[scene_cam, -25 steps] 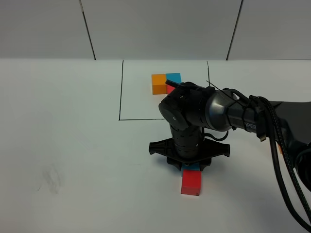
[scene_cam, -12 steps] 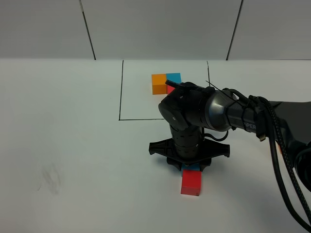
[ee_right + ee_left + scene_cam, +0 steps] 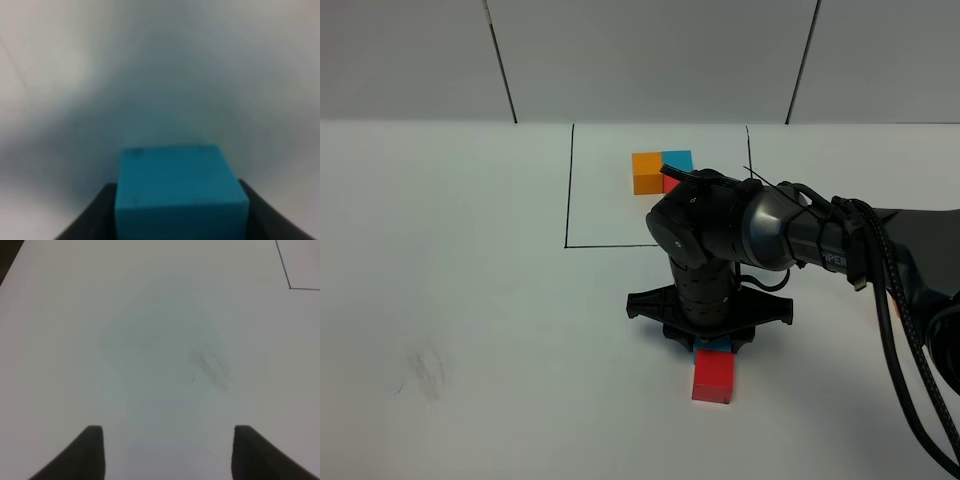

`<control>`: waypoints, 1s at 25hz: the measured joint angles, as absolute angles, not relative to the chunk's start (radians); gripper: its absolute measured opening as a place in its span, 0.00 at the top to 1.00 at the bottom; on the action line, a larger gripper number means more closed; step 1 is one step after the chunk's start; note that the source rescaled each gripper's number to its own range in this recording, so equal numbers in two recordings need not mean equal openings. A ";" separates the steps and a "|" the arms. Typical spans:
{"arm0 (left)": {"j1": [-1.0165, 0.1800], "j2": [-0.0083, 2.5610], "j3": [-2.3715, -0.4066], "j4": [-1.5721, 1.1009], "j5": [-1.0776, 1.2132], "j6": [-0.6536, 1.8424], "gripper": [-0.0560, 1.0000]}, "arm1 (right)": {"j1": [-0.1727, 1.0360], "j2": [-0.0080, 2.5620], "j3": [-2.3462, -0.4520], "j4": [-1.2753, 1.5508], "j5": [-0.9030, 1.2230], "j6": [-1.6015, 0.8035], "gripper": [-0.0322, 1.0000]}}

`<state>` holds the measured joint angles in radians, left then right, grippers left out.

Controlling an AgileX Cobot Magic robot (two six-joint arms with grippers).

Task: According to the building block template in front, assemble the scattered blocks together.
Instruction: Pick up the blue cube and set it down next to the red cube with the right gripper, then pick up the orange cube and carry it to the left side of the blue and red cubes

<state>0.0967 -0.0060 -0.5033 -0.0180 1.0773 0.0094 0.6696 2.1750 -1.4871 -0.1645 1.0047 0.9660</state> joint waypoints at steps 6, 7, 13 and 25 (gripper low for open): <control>0.097 -0.006 -0.503 -0.018 1.077 0.009 0.73 | 0.670 2.175 -1.487 -0.162 1.005 0.969 0.69; 0.097 -0.006 -0.503 -0.018 1.077 0.009 0.73 | 0.670 2.172 -1.487 -0.162 1.005 0.973 0.69; 0.097 -0.006 -0.503 -0.018 1.077 0.009 0.73 | 0.669 2.141 -1.484 -0.174 1.007 0.986 0.57; 0.097 -0.006 -0.503 -0.018 1.077 0.010 0.73 | 0.668 2.080 -1.482 -0.252 1.005 0.941 0.06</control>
<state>0.0967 -0.0060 -0.5033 -0.0180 1.0773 0.0104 0.6677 2.0801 -1.4819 -0.2525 1.0045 0.9411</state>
